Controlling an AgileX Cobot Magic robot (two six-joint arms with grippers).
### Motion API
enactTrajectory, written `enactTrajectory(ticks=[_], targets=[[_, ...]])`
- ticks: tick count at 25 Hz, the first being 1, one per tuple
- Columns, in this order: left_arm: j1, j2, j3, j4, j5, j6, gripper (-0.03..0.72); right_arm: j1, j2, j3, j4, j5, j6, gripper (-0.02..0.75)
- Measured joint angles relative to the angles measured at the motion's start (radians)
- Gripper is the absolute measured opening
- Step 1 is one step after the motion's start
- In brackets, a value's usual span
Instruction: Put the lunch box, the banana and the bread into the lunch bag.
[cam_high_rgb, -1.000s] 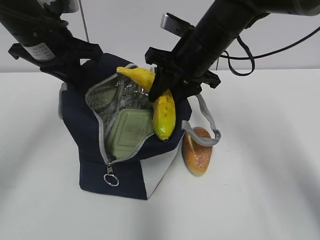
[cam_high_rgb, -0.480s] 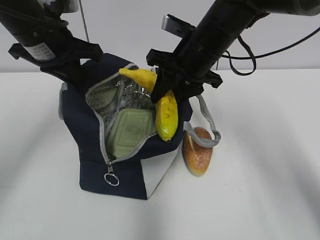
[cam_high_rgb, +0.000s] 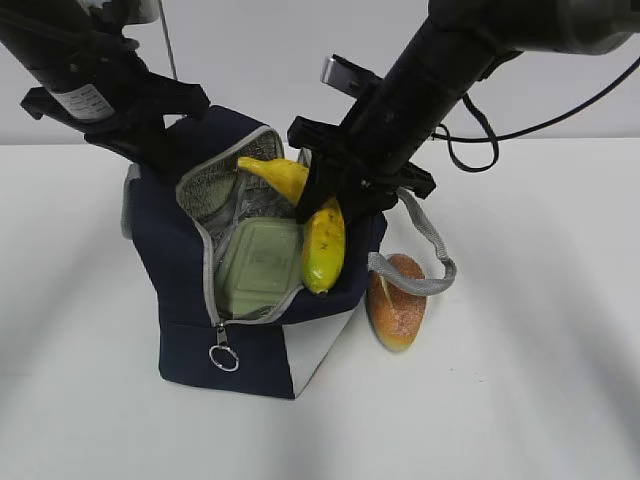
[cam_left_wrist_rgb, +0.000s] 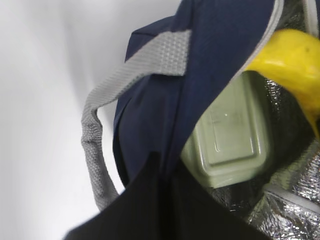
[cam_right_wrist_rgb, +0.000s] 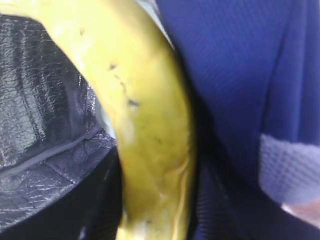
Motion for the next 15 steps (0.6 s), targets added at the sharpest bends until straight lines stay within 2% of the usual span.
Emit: enactTrajectory(ticks=[7,11,13,15], targets=[[0.000,0.000,0.000,-0.024,-0.002,0.000,-0.003,0.000,0.038,0.000,0.192,-0.088,0.006,0.309],[0.000,0.000,0.000,-0.025,-0.006,0.000,-0.003,0.000,0.044,0.000,0.239,-0.139,0.022,0.311],[0.000,0.000,0.000,-0.026,-0.008,-0.001,-0.003,0.000,0.052,0.000,0.251,-0.142,0.026,0.331],[0.000,0.000,0.000,-0.026,-0.007,-0.001,-0.003,0.000,0.062,0.000,0.255,-0.143,0.030,0.391]])
